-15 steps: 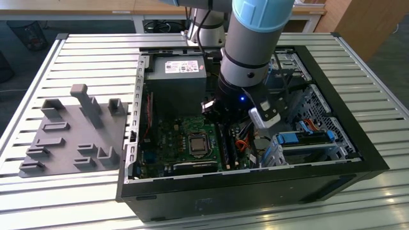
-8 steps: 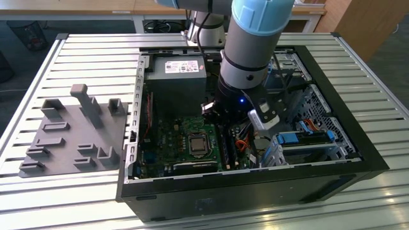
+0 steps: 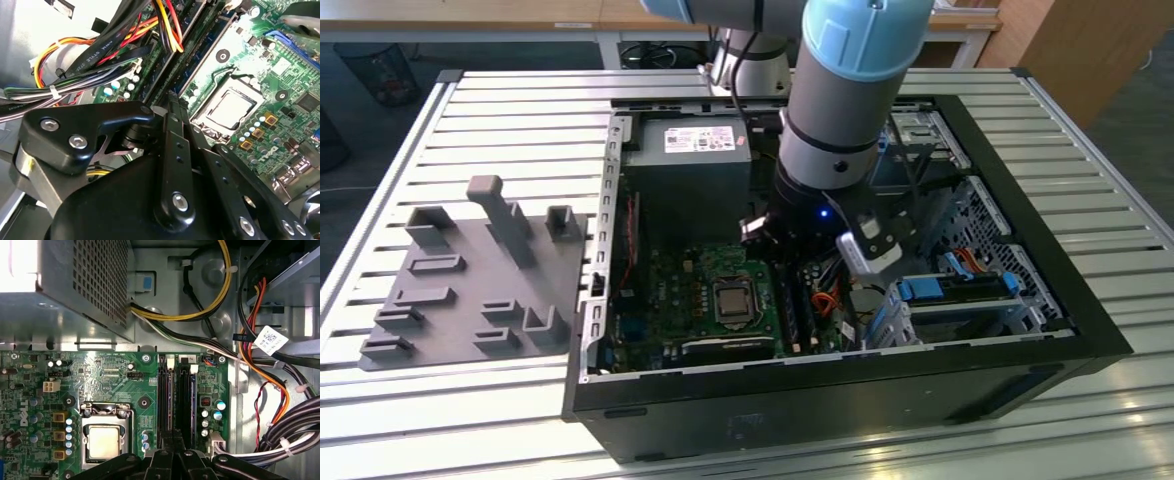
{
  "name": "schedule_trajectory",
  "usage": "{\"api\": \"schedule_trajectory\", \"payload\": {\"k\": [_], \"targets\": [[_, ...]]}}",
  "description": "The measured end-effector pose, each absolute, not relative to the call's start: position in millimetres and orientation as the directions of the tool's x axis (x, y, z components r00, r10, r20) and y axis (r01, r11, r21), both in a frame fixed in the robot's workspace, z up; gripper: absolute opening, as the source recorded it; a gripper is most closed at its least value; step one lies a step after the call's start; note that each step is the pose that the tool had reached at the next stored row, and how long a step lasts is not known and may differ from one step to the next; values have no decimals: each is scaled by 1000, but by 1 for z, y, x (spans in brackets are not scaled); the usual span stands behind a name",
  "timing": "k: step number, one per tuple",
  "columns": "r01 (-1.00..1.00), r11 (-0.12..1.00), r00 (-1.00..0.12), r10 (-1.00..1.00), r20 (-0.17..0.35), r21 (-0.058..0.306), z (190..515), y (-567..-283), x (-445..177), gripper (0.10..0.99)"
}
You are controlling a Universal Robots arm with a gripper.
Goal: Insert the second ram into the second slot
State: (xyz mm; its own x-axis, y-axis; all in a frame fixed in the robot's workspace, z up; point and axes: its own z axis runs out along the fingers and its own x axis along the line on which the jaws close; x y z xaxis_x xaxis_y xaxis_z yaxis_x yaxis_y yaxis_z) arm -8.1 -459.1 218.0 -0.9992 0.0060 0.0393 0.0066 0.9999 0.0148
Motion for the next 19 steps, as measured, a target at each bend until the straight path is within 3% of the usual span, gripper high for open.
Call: {"api": "schedule_trajectory", "payload": {"k": [9,19], "targets": [[7,1000,-999,6,39,16,215,-459,-8,122],[7,1000,-999,6,39,15,237,-459,-8,122]]}}
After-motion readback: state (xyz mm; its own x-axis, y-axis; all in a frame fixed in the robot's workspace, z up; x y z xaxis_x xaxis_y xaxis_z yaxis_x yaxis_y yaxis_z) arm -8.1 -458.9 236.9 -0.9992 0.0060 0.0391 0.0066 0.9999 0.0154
